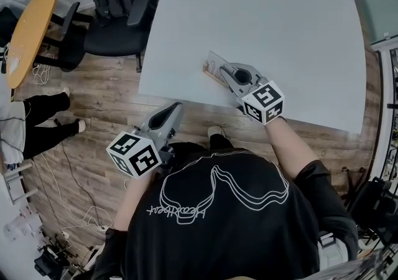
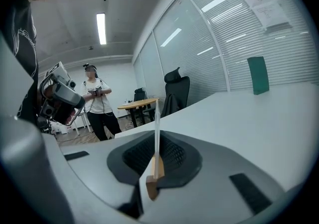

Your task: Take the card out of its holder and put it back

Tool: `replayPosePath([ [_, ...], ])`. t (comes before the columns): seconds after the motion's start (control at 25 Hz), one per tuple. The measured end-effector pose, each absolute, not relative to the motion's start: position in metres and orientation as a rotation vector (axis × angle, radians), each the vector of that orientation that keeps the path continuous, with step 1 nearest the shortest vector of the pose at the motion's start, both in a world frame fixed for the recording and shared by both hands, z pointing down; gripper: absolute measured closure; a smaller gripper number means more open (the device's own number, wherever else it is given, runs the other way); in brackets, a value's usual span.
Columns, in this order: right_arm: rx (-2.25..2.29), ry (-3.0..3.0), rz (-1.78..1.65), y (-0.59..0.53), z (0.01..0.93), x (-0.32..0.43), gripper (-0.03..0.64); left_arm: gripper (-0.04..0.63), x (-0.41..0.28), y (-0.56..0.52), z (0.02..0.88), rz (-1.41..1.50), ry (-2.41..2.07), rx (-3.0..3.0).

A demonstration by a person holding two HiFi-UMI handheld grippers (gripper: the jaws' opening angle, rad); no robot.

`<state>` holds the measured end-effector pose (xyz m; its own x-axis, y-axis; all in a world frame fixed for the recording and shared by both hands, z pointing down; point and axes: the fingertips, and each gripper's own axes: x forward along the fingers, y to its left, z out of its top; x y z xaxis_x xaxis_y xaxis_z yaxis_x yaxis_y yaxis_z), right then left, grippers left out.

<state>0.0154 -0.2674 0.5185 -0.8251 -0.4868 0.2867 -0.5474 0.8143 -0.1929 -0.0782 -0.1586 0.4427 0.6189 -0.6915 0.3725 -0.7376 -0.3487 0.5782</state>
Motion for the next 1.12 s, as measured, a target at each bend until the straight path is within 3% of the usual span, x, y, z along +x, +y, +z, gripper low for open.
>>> replayPosePath([
  [1.12, 0.842, -2.830, 0.278, -0.263, 0.463, 0.020, 0.595, 0.581, -0.074, -0.164, 0.435, 0.029, -1.081, 2.144],
])
